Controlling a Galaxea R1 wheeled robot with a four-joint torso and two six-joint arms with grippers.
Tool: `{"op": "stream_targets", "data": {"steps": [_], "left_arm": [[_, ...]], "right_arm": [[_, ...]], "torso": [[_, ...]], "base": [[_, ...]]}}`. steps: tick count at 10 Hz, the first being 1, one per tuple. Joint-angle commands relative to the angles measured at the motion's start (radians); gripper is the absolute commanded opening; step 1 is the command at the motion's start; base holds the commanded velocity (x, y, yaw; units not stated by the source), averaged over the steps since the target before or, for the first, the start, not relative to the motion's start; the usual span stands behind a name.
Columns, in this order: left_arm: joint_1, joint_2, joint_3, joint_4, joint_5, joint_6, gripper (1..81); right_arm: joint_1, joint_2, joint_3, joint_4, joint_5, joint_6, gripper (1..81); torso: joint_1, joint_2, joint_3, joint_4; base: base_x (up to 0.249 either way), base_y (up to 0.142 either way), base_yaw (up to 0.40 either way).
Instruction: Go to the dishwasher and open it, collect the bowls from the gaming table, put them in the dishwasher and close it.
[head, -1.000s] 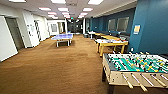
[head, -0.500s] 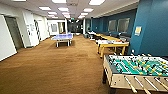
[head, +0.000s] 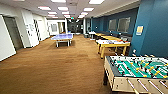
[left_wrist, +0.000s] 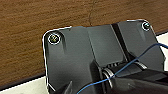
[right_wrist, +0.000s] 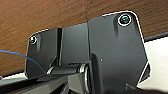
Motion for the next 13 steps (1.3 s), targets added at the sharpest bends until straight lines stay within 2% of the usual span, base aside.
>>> {"op": "stream_targets", "data": {"steps": [1,13], "left_arm": [[-0.059,-0.004,-0.004,0.004,0.043,0.004,81.1],[-0.057,-0.002,-0.004,-0.001,0.044,0.004,81.1]], "right_arm": [[0.053,0.008,0.004,-0.009,-0.047,-0.001,81.1],[0.048,0.008,0.004,-0.009,-0.047,-0.001,81.1]], "torso": [[0.001,0.000,0.000,0.000],[0.001,0.000,0.000,0.000]], "base": [[0.136,0.000,0.000],[0.136,0.000,0.000]]}}
